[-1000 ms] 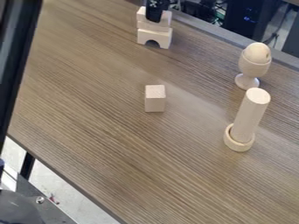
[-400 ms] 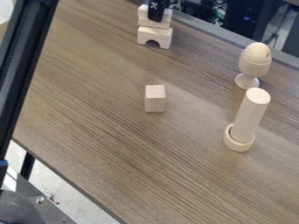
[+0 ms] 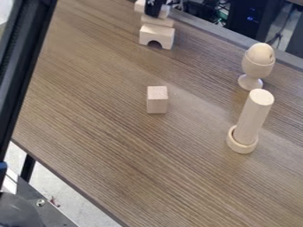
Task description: Put the rectangle on the top of the cube
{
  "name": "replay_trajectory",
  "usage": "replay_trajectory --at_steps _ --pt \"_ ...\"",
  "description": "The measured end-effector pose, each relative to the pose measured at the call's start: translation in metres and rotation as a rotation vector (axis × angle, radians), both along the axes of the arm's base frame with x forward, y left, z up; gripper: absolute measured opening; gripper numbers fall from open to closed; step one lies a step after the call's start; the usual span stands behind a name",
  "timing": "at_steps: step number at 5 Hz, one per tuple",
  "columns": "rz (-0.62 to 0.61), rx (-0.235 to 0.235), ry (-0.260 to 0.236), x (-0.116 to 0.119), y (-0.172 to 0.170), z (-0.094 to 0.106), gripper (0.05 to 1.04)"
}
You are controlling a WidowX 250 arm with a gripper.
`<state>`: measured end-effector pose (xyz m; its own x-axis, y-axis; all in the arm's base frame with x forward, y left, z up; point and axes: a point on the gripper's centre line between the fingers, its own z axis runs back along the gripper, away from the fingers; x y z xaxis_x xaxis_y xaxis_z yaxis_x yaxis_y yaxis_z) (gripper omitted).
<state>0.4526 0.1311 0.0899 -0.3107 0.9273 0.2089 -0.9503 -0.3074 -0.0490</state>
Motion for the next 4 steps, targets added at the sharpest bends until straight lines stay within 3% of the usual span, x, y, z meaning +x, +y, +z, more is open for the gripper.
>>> replay_trajectory --at_steps 1,3,4 --pt "-0.016 0.005 -0.039 -0.009 -0.019 0.027 0.559" --pt "-0.064 0.033 -0.068 -0.025 -0.049 0.046 0.558" --pt "-0.131 0.048 -0.066 -0.046 -0.073 0.048 0.558"
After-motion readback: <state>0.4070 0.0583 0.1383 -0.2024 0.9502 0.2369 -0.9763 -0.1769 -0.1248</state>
